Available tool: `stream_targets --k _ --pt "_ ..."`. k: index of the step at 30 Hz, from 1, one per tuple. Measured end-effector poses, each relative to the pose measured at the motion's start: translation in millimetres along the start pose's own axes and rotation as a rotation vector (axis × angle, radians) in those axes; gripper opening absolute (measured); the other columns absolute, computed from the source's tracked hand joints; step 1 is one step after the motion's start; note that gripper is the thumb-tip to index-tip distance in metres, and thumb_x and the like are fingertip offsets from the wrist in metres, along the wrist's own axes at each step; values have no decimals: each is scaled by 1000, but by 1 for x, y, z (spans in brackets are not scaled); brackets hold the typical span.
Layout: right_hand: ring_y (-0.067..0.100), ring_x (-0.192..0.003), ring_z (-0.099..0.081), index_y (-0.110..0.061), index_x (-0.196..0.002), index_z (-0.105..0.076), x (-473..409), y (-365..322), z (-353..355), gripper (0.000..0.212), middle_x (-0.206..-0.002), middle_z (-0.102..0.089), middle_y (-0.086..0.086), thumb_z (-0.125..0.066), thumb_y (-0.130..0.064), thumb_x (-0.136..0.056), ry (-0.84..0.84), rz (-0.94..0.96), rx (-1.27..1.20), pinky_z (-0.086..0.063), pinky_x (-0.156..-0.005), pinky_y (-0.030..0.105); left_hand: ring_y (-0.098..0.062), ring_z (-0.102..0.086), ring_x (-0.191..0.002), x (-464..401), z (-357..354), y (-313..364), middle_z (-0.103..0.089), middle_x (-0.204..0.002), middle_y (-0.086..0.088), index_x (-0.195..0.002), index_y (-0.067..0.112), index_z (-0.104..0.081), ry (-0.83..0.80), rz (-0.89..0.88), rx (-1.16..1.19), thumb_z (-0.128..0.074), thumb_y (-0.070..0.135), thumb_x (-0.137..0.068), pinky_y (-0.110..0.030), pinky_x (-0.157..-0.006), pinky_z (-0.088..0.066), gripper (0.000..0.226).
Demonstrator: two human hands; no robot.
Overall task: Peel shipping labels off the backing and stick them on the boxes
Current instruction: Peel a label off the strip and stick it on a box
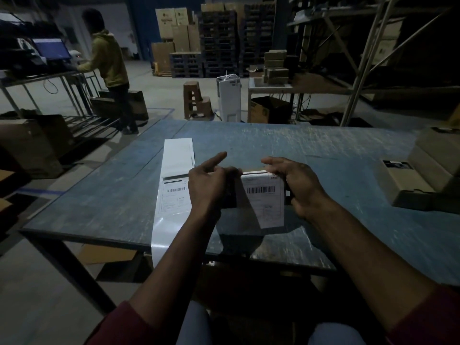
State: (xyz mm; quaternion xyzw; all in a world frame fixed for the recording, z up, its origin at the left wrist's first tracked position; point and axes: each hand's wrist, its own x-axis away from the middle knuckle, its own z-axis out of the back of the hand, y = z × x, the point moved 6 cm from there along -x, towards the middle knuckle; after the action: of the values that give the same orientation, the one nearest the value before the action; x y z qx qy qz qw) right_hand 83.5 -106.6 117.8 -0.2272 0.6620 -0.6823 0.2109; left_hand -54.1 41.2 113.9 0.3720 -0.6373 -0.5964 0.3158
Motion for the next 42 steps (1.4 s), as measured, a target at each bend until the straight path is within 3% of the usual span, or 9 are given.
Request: stream_targets --k 6,12,16,19,23,27,30,34,42 --pt "10 -65 -71 -12 -107 -76 0 -13 5 30 -84 -76 3 -71 -39 -96 -108 86 154 -54 -52 22 -26 -68 -114 -11 0 18 -67 -131 -11 -139 25 -63 -182 5 -87 -74 32 -94 -48 -91 -60 47" --pt "29 -82 -72 -11 -103 -79 -15 -5 25 45 -88 -80 7 -72 -54 -92 -77 -150 65 -58 -77 41 -16 -14 -157 -2 8 33 -16 -170 13 -153 58 -31 -658 -389 -520 -96 38 -67 -49 -121 -25 109" --pt "30 -84 -74 -12 -98 -78 -21 8 28 41 -96 -79 12 -75 -52 -91 -74 -246 59 -62 -82 43 -21 4 -160 -7 0 18 0 -173 10 -160 54 -10 -594 -764 -1056 -98 50 -57 -57 -124 -11 135" --pt "37 -108 -74 -6 -105 -76 -20 16 26 43 -112 -78 20 -75 -47 -91 -115 -323 -18 -57 -101 55 -25 -14 -159 -6 -10 5 -24 -170 -1 -161 43 -16 -509 -987 -1123 -91 45 -70 -65 -123 -19 119" --pt "33 -97 -74 -3 -107 -74 -21 25 25 39 -113 -77 23 -72 -39 -95 -181 -402 -58 -56 -102 50 -29 -44 -147 8 -16 4 -51 -154 -7 -153 30 -46 -393 -1294 -1105 -76 27 -82 -60 -116 -34 77" --pt "32 -96 -75 -1 -118 -72 -19 20 29 54 -115 -76 23 -77 -45 -88 -285 -386 -110 -64 -82 40 -25 -71 -105 20 -21 16 -68 -135 -1 -140 30 -64 -394 -1302 -992 -75 19 -85 -46 -83 -60 57" --pt "38 -109 -71 1 -130 -68 -13 14 29 73 -126 -72 25 -86 -48 -79 -399 -352 -128 -61 -79 34 -21 -75 -95 20 -20 21 -71 -129 2 -138 32 -65 -407 -1258 -932 -77 22 -87 -41 -70 -64 53" --pt "24 -73 -70 5 -137 -59 -12 15 33 101 -112 -70 21 -97 -50 -62 -462 -245 -11 -39 -45 22 -18 -75 -92 15 -17 18 -72 -128 7 -139 36 -64 -410 -1225 -928 -79 25 -85 -38 -67 -64 57" --pt "20 -83 -67 -19 -112 -77 -8 14 37 49 -97 -75 5 -87 -38 -69 -375 -159 110 -49 -51 22 -15 -73 -82 13 -15 9 -69 -130 7 -148 36 -55 -446 -1220 -950 -77 31 -86 -36 -59 -61 67"
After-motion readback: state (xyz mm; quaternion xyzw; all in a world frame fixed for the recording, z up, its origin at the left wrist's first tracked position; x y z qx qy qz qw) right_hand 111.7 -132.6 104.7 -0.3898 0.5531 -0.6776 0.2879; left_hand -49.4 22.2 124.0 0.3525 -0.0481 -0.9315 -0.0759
